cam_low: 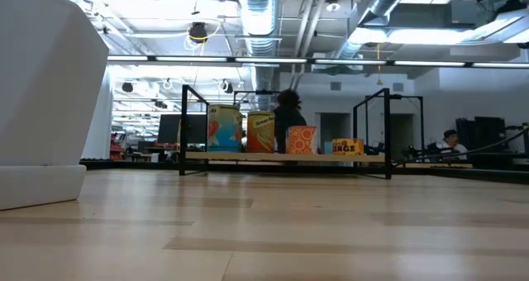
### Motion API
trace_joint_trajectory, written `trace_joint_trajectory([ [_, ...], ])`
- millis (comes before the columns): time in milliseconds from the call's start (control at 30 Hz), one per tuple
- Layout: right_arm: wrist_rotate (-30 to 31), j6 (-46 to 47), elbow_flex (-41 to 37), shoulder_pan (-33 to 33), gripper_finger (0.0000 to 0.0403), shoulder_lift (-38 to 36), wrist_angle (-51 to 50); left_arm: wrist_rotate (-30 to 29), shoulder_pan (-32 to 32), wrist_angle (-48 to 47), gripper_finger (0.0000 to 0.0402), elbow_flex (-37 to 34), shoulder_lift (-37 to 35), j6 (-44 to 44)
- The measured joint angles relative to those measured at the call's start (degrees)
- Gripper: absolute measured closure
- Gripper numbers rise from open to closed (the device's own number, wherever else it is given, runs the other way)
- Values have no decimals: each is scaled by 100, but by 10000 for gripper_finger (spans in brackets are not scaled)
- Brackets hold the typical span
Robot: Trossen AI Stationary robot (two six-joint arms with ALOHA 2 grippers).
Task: Pick and place cans onto a shelf
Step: Return to Home Position
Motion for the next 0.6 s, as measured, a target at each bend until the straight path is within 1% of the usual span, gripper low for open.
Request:
trace_joint_trajectory([
  [67, 0, -163, 0, 215, 343, 43, 207, -49, -27, -15, 383, 89, -2, 350],
  [133, 2, -323, 0, 373, 343, 79, 392, -76, -27, -16, 383, 148, -2, 362],
  [200, 7, -433, 0, 475, 343, 81, 517, -268, -27, -34, 383, 230, -1, -39],
  [267, 44, -449, 0, 514, 343, 77, 715, -602, -27, -221, 383, 381, -1, -509],
  [300, 78, -446, 0, 508, 343, 77, 779, -783, -27, -420, 383, 465, -1, -640],
  [367, 157, -451, 0, 506, 343, 77, 872, -1023, -20, -789, 383, 599, -2, -619],
  [467, 167, -449, 0, 487, 343, 77, 964, -966, -31, -1272, 383, 824, -2, -505],
  [533, 165, -449, 0, 459, 343, 77, 967, -795, -55, -1752, 383, 1064, -2, -670],
  [600, 165, -457, 0, 449, 343, 77, 966, -809, -85, -2171, 384, 1349, -2, -997],
])
